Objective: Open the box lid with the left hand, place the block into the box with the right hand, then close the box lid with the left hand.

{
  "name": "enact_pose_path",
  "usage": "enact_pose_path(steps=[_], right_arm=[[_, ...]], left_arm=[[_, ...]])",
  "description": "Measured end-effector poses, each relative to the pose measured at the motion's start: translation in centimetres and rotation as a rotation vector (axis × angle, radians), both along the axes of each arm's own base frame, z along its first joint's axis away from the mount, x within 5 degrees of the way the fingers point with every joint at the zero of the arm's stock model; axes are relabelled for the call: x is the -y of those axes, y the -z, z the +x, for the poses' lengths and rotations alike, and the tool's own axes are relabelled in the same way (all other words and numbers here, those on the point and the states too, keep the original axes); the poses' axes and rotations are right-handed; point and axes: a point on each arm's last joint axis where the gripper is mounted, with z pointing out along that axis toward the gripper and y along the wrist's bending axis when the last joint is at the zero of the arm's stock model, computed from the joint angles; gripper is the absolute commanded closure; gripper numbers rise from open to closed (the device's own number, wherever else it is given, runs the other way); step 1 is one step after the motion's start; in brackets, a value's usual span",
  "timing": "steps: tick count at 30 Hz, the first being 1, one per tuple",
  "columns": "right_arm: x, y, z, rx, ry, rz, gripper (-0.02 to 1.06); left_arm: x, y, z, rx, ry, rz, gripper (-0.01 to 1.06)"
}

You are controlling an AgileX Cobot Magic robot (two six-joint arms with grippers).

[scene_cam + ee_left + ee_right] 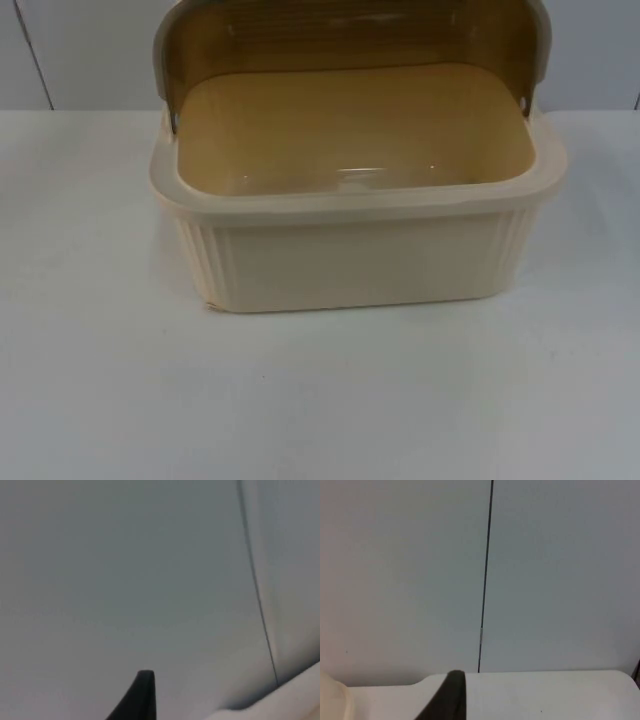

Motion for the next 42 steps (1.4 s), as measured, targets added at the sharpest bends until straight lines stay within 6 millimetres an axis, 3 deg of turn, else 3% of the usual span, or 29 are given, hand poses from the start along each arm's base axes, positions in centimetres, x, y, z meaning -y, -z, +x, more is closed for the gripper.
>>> enact_pose_path(steps=[4,8,12,17,20,22,23,27,35,42], right_arm=[[0.0,0.0,0.0,0.000,0.000,0.000,0.00],[0.0,0.0,0.0,0.000,0.000,-0.001,0.00],[0.0,0.0,0.0,0.000,0.001,-0.002,0.00],[0.0,0.0,0.0,0.000,0.001,-0.002,0.00],[0.0,0.0,0.0,0.000,0.001,-0.002,0.00],[0.0,0.0,0.0,0.000,0.001,-0.002,0.00],[0.0,0.0,0.0,0.000,0.001,-0.002,0.00],[0.0,0.0,0.0,0.000,0.001,-0.002,0.00],[0.0,0.0,0.0,0.000,0.001,-0.002,0.00],[0.0,0.0,0.0,0.000,0.001,-0.002,0.00]], left_arm=[[2.2,1.0,1.3,0.059,0.092,0.122,0.00],[4.8,3.1,2.2,0.129,0.243,0.381,0.00],[6.5,4.5,2.4,0.168,0.340,0.530,0.00],[8.6,5.7,2.1,0.190,0.419,0.605,0.10],[9.5,6.6,2.1,0.184,0.449,0.621,0.33],[9.7,6.9,2.2,0.178,0.454,0.622,0.38],[9.8,7.1,2.3,0.173,0.456,0.619,0.56],[9.9,7.2,2.2,0.160,0.460,0.582,1.03],[10.2,7.4,2.0,0.124,0.468,0.518,1.05],[10.3,9.1,1.4,-0.036,0.551,0.520,1.05]])
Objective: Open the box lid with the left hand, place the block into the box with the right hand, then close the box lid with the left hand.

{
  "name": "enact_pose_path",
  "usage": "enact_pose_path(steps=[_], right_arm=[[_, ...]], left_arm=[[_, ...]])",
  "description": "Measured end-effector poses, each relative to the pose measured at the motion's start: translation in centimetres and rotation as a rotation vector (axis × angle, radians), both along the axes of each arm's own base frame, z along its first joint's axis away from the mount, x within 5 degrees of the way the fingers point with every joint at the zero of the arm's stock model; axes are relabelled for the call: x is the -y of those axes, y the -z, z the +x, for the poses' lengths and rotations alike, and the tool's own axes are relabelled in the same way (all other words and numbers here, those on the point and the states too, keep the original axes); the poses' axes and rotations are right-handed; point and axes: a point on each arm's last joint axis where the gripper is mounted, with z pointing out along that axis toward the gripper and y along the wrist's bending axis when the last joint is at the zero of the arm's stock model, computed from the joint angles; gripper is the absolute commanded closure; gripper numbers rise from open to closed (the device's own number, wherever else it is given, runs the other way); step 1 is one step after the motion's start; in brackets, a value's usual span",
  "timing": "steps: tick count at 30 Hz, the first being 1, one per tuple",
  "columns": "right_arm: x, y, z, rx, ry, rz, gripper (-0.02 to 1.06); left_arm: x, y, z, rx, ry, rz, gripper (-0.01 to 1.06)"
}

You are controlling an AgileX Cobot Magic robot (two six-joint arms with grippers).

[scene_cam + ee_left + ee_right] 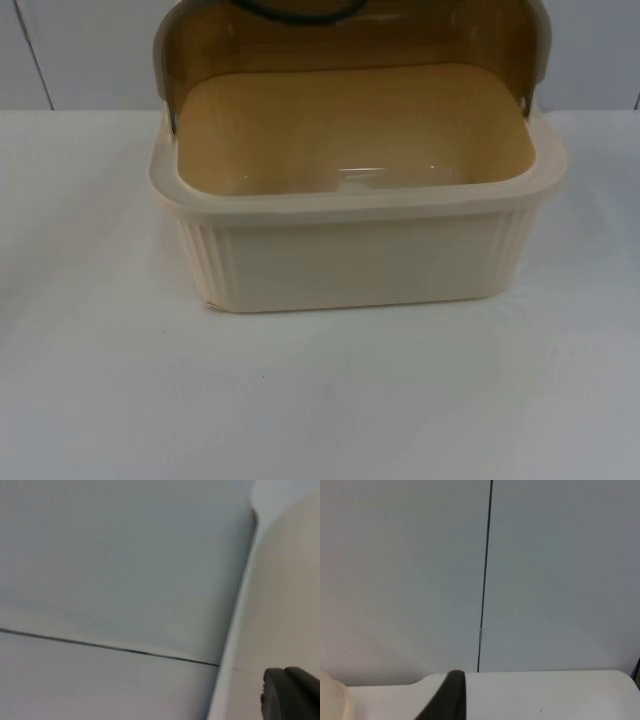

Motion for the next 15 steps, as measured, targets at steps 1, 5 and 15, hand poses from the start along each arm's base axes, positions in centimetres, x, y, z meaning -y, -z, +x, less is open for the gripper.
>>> enact_pose_path(steps=[1,5,15], right_arm=[[0.0,0.0,0.0,0.000,0.000,0.002,0.00],[0.0,0.0,0.0,0.000,0.000,0.002,0.00],[-0.9,0.0,0.1,-0.003,-0.045,-0.037,0.00]], left_arm=[[0.1,0.5,0.0,-0.029,0.010,0.008,1.05],[0.3,1.7,0.0,-0.085,0.030,0.028,1.05],[0.3,2.1,-0.4,-0.152,0.042,0.041,1.05]])
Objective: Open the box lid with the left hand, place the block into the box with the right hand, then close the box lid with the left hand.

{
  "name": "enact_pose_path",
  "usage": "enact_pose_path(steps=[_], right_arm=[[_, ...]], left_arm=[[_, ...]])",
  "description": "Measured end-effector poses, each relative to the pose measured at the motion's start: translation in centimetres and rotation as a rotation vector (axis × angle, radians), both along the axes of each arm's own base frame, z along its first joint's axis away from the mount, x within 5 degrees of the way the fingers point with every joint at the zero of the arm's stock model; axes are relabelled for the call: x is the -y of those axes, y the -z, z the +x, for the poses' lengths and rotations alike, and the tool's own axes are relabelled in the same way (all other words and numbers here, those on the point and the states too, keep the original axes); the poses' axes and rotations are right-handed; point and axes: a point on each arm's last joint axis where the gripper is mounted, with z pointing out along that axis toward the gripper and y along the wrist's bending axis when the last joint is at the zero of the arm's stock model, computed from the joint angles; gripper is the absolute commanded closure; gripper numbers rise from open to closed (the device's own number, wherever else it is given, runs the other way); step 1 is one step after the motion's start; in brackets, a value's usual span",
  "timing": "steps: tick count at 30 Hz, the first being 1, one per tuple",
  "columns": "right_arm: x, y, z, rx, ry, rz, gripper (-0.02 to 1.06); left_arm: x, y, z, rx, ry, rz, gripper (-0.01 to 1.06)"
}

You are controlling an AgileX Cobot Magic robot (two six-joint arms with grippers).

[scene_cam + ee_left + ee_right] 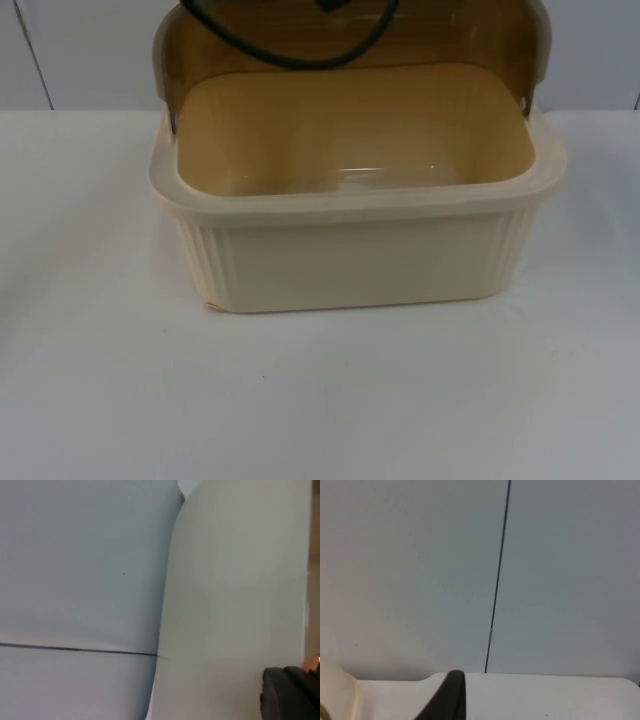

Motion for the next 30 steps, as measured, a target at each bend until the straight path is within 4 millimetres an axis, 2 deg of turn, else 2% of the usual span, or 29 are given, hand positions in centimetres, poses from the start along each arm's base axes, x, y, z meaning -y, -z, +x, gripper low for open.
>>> enact_pose_path(steps=[8,21,27,30], right_arm=[[-0.1,0.0,0.0,0.002,0.000,0.006,0.00],[-0.1,-0.1,-0.1,0.008,0.010,0.038,0.00],[-0.1,-0.4,-0.8,0.029,0.010,0.040,0.00],[-0.2,-0.6,-1.1,0.039,0.010,0.042,0.00]], left_arm=[[-0.1,-0.5,-0.7,-0.053,-0.018,-0.012,1.05],[1.3,-0.1,-2.6,-0.157,0.036,0.033,1.05],[1.3,0.4,-3.6,-0.194,0.041,0.048,1.05],[0.8,1.8,-5.4,-0.217,0.038,0.062,1.05]])
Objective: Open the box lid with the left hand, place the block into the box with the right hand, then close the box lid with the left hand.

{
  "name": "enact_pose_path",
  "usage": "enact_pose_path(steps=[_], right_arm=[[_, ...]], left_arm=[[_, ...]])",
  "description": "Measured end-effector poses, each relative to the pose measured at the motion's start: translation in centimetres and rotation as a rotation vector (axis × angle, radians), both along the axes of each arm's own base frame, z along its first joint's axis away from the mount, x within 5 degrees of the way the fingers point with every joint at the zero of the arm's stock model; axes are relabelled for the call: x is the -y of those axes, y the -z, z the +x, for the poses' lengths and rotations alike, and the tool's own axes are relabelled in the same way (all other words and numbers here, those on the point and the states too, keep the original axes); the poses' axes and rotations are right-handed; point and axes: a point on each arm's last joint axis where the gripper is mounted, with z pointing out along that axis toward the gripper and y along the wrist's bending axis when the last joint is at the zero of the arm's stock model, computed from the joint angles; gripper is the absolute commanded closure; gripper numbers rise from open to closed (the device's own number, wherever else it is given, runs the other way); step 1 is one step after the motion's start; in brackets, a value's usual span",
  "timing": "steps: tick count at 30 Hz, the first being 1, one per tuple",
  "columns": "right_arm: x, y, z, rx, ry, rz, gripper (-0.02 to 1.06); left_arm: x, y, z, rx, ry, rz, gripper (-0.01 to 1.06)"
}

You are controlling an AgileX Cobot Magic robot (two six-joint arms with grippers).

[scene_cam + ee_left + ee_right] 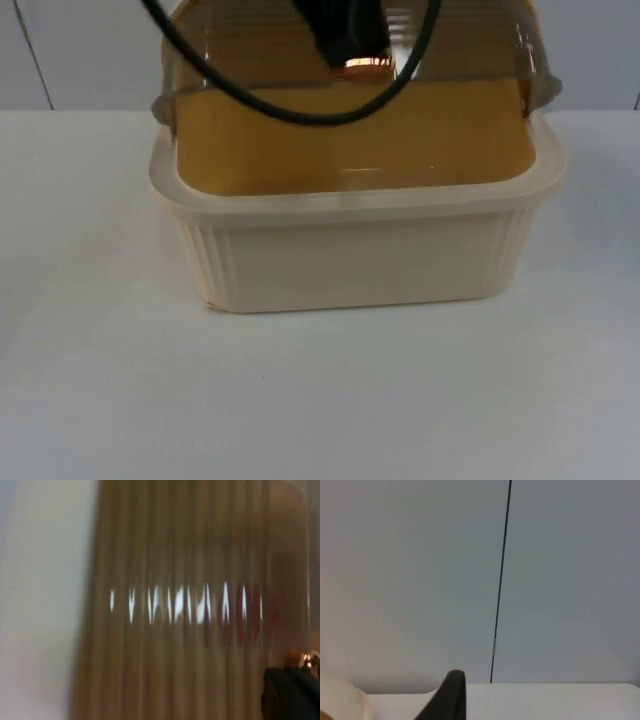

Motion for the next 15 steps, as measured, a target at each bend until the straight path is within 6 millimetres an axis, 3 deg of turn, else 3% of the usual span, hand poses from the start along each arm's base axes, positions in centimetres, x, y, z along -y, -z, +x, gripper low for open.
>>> enact_pose_path(steps=[8,15], right_arm=[[0.0,-0.1,-0.3,0.010,0.003,0.017,0.00],[0.0,-0.2,-0.5,0.018,0.007,0.035,0.00]], left_arm=[[-1.8,2.3,-3.5,0.141,-0.051,-0.040,1.05],[-1.9,4.8,-6.2,0.245,0.017,0.000,1.05]])
